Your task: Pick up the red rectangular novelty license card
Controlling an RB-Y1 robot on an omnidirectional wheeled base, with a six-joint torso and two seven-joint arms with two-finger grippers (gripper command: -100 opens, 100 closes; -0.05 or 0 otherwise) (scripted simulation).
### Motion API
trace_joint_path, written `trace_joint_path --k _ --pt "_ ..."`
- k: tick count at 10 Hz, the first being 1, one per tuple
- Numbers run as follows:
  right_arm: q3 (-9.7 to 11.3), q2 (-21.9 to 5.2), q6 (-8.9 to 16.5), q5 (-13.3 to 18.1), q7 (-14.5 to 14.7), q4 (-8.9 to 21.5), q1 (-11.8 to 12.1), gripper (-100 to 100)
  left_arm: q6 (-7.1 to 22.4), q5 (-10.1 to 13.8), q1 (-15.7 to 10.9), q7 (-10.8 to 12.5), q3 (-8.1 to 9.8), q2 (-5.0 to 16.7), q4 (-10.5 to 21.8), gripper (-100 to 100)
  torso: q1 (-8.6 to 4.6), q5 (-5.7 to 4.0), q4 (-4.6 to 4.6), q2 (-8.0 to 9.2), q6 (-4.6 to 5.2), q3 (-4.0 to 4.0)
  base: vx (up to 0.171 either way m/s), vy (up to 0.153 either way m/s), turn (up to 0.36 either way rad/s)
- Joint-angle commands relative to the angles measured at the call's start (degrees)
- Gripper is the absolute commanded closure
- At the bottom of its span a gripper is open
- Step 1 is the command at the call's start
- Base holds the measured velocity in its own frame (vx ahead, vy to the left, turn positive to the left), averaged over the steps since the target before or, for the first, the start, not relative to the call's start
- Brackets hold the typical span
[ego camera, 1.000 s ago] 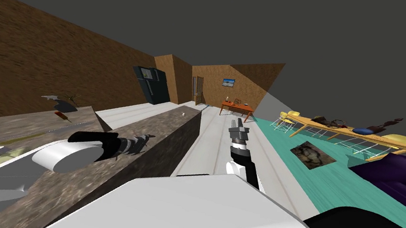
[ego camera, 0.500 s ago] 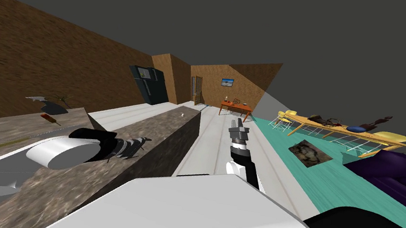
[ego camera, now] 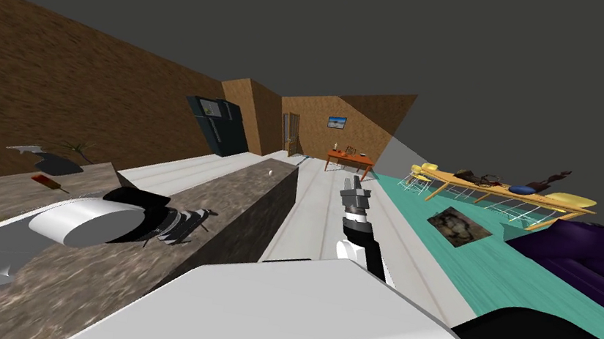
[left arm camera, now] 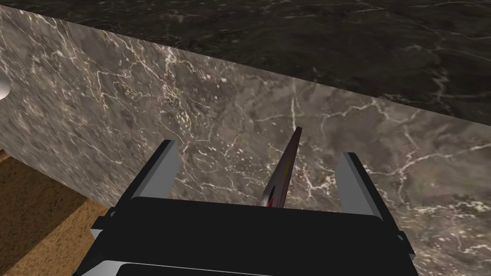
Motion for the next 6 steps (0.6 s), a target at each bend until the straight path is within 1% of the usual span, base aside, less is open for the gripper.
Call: trace_joint_path --k 1,2,3,4,5,6 --pt "0.0 0.0 0.0 0.0 0.0 0.0 0.0 0 2.86 0.74 -0.39 -0.16 0.08 1.55 0.91 -100 0.0 0.0 0.0 0.0 0.0 0.0 0.067 0.039 -0.05" --pt "0.0 0.0 0.0 0.0 0.0 0.0 0.0 0 3.25 0.74 -0.39 -0.16 0.08 1.55 0.91 -100 0.02 0.0 0.01 0.0 0.01 0.0 0.053 0.036 -0.026" --pt "0.0 0.0 0.0 0.0 0.0 0.0 0.0 0 5.53 1.34 -0.47 -0.34 0.3 2.75 1.57 -100 0.0 0.01 0.01 0.04 0.0 0.02 0.057 0.049 -0.038" --pt "0.0 0.0 0.0 0.0 0.0 0.0 0.0 0 6.89 1.85 -0.54 -0.5 0.5 3.83 2.19 -100 0.05 0.0 0.01 0.04 0.0 0.03 0.111 0.049 -0.061" --pt "0.0 0.0 0.0 0.0 0.0 0.0 0.0 0 7.6 1.85 -0.54 -0.5 0.5 3.83 2.19 -100 0.05 0.01 -0.01 -0.11 0.01 -0.05 0.085 0.038 -0.021" --pt "0.0 0.0 0.0 0.0 0.0 0.0 0.0 0 9.47 2.28 -0.61 -0.63 0.66 4.82 2.79 -100 0.02 0.01 -0.02 -0.07 0.0 -0.04 0.071 0.046 -0.031"
